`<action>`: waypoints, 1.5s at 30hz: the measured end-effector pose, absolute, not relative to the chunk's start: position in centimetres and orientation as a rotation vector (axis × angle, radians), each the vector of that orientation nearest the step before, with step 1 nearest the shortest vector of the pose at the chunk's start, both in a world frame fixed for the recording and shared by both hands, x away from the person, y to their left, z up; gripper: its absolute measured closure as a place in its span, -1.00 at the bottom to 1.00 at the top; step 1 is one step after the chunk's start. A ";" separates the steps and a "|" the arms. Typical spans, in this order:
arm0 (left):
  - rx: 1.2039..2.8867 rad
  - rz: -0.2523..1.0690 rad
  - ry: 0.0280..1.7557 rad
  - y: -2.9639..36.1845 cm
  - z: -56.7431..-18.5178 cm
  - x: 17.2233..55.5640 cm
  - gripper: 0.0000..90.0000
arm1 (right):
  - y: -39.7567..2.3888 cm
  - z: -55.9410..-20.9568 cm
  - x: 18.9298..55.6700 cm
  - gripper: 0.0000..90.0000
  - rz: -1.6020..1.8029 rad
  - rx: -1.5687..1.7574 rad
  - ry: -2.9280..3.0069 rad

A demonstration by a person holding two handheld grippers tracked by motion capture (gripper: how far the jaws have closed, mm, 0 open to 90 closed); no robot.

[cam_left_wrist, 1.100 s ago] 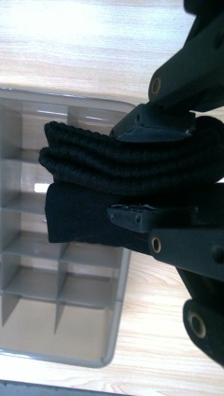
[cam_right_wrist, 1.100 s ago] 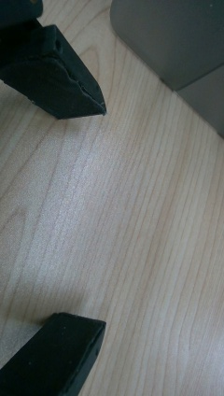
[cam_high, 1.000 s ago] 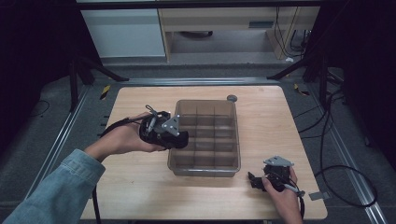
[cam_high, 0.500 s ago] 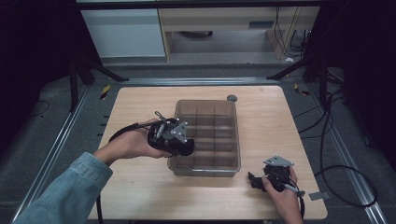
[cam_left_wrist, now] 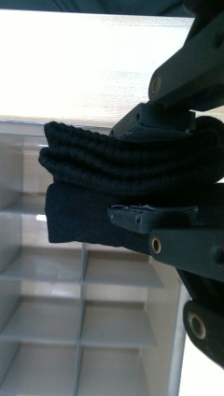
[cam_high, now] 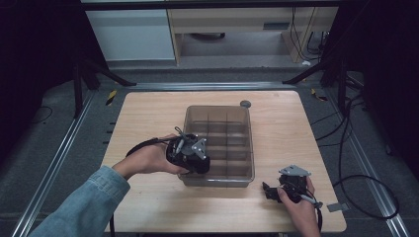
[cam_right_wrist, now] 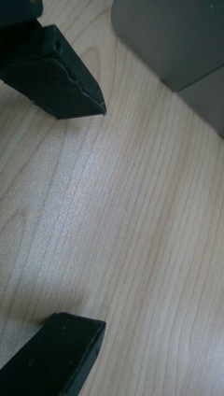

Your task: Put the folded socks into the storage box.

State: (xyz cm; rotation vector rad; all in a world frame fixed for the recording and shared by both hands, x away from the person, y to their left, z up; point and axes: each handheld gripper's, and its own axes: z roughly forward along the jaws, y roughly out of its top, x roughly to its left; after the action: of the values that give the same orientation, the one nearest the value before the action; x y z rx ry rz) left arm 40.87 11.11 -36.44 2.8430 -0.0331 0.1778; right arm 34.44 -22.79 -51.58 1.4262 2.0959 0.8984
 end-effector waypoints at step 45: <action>2.604 0.156 0.076 13.3 -31.3 40.6 0.04 | -22.8 -51.6 34.4 -0.99 0.898 1.423 2.097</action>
State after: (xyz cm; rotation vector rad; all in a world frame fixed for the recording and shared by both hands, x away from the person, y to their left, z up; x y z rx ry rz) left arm 40.56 13.27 -31.33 2.6044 0.0755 0.1558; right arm 34.43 -22.79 -51.58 1.4227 2.0972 0.8985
